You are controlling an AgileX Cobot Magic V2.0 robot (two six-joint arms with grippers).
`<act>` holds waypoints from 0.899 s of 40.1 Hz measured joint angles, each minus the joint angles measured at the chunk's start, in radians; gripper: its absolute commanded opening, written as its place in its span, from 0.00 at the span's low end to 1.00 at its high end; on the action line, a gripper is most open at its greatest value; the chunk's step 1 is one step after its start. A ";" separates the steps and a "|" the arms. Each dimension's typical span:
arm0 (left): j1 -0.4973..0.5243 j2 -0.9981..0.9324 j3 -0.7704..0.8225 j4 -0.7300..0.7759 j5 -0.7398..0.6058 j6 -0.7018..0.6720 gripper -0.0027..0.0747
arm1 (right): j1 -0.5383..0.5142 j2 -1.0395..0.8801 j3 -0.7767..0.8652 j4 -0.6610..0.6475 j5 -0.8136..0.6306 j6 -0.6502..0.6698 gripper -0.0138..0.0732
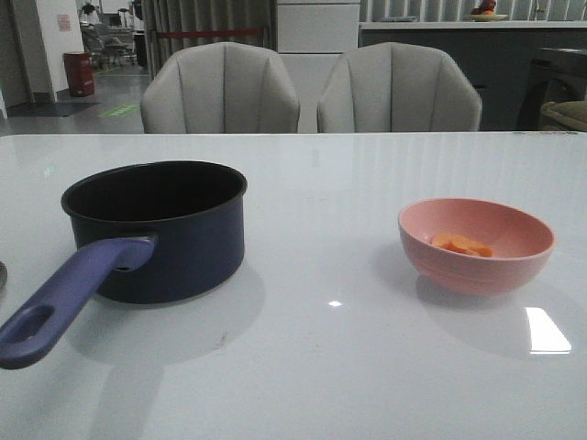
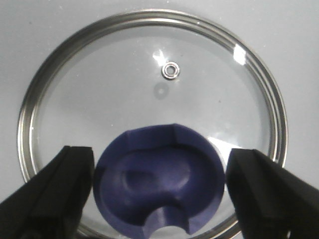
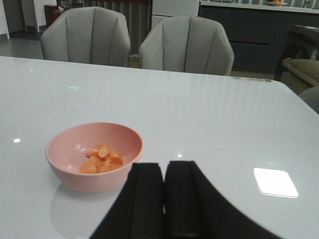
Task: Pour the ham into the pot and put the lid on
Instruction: 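Lift the glass lid off the pot and set it on the table beside it, then move the right gripper down to the rim of the pink bowl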
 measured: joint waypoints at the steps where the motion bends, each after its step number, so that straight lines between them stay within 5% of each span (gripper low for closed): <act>1: 0.000 0.000 0.000 0.000 0.003 0.008 0.75 | 0.000 0.000 0.000 0.000 0.000 0.000 0.33; 12: -0.002 -0.059 -0.020 0.000 0.050 0.097 0.75 | 0.000 0.000 0.000 0.000 0.000 0.000 0.33; 26: -0.013 -0.385 0.068 0.002 -0.019 0.108 0.75 | 0.000 0.000 0.000 0.000 0.000 0.000 0.33; 36: -0.163 -0.665 0.177 0.010 -0.078 0.109 0.75 | 0.000 0.000 0.000 0.000 0.000 0.000 0.33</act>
